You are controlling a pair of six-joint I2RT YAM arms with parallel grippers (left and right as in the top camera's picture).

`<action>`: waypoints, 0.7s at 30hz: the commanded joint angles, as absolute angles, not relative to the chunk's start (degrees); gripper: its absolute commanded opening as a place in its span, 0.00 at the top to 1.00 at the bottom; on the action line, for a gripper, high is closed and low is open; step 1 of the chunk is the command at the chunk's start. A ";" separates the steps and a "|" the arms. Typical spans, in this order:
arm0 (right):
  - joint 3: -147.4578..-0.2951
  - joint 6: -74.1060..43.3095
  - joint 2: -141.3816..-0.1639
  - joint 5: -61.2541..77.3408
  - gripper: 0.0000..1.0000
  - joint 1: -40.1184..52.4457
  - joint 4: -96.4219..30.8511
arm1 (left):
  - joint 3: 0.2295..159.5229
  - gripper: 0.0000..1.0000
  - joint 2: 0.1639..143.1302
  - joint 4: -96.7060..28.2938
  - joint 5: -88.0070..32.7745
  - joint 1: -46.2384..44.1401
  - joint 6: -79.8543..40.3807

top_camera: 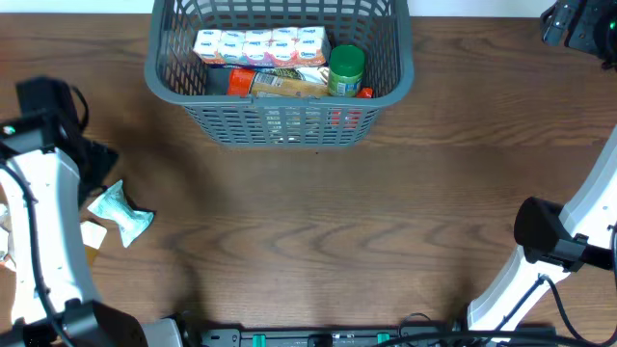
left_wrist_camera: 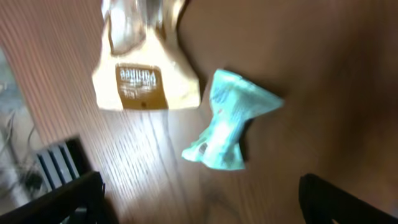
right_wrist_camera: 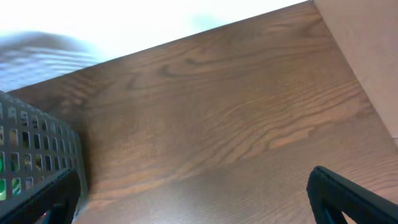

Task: Pack container
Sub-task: 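Lower the left gripper onto the teal snack wrapper and grasp it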

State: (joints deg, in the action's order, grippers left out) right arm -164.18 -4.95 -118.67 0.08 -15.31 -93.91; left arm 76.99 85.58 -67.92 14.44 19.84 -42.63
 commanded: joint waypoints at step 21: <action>-164.03 -4.19 -119.22 0.27 0.01 -15.66 -95.22 | 54.35 0.02 100.62 -33.95 6.50 22.33 -24.82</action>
